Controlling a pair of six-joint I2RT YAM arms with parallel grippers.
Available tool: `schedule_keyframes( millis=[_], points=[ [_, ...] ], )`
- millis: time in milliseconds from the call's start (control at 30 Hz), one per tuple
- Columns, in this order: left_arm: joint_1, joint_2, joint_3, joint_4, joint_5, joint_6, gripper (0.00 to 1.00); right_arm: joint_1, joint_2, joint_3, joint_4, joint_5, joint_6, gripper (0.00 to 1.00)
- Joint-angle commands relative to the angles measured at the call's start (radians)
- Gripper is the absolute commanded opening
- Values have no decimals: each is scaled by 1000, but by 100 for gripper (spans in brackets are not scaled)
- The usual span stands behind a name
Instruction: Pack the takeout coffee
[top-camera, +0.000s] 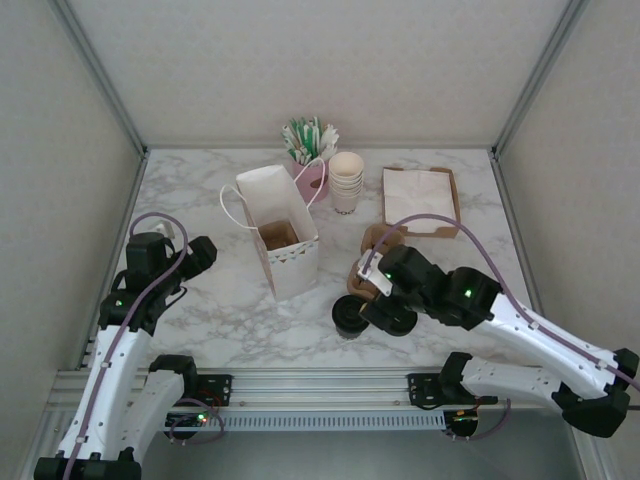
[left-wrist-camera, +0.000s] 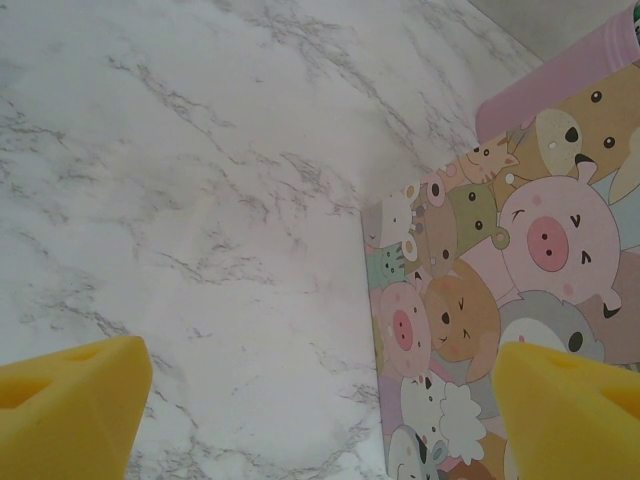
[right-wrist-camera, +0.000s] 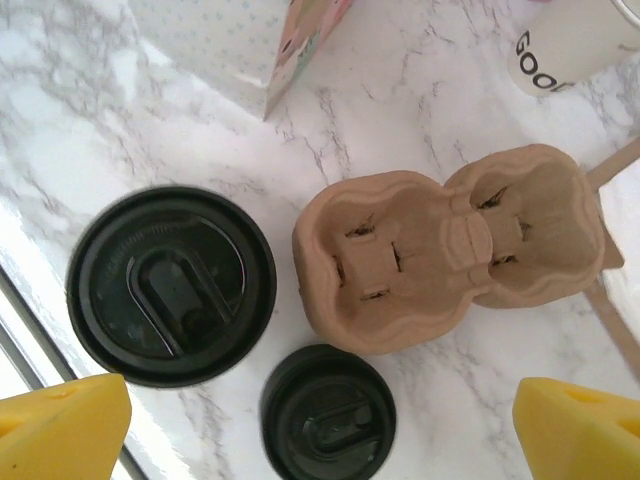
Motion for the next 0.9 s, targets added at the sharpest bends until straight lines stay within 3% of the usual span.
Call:
schedule_keyframes(
  millis=[0, 133, 200, 367, 533, 867],
  points=[
    [-8, -5, 33, -24, -18, 19, 88, 9, -36, -53, 45, -6, -186, 99],
    [-8, -8, 36, -25, -20, 21, 89, 9, -142, -128, 143, -201, -311, 99],
    [-7, -9, 36, -26, -19, 21, 89, 9, -180, -174, 167, -301, -380, 94],
    [-8, -11, 37, -24, -12, 21, 89, 6, -160, -181, 109, -465, -424, 87],
    [-9, -16, 37, -21, 1, 19, 90, -16, -76, -176, 94, -409, -453, 88],
    [-9, -13, 36, -16, 16, 18, 91, -135, 174, -62, 114, -481, -425, 87]
  ],
)
